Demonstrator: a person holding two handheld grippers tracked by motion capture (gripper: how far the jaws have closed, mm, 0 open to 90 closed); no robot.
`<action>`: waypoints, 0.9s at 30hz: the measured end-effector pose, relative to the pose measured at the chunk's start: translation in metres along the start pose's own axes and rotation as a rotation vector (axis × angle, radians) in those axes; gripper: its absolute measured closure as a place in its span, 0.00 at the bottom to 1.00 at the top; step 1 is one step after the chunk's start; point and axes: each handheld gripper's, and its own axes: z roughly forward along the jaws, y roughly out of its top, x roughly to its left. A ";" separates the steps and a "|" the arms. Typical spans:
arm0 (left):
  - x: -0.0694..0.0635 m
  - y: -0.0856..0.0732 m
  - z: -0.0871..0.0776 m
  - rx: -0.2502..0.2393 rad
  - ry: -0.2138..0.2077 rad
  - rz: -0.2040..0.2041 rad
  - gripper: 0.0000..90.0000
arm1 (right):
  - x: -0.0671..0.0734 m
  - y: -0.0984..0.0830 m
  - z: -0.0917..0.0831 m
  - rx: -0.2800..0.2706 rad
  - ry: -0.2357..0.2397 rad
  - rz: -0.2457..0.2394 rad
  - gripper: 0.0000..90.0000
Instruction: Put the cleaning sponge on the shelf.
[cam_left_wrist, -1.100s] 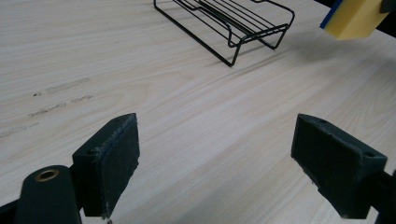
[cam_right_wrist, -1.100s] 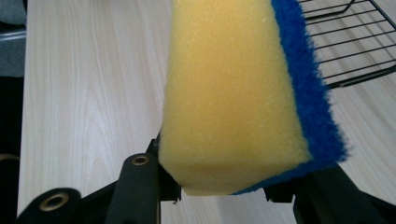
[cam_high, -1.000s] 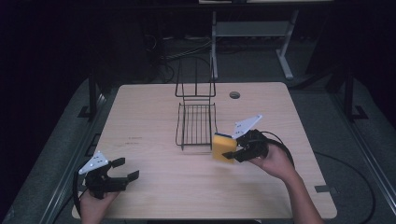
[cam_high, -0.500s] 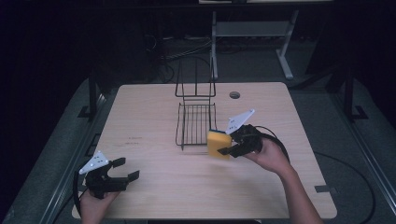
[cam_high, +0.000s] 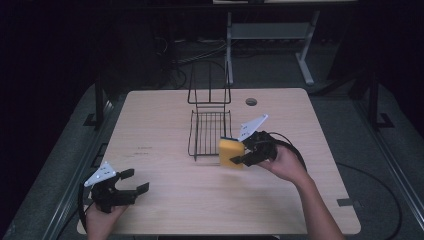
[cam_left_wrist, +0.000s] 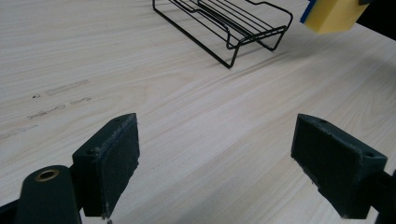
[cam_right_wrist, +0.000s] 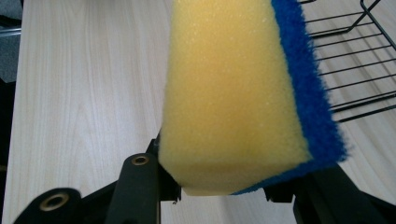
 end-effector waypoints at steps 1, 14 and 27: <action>0.000 0.000 0.000 -0.001 0.000 -0.001 0.16 | -0.001 0.001 0.000 0.000 -0.001 -0.008 0.63; 0.000 0.001 0.000 0.000 -0.002 0.001 0.16 | -0.007 0.019 0.005 0.009 0.010 -0.031 0.63; 0.000 0.000 -0.001 -0.002 -0.004 -0.002 0.16 | -0.011 0.032 0.012 0.013 0.017 -0.048 0.63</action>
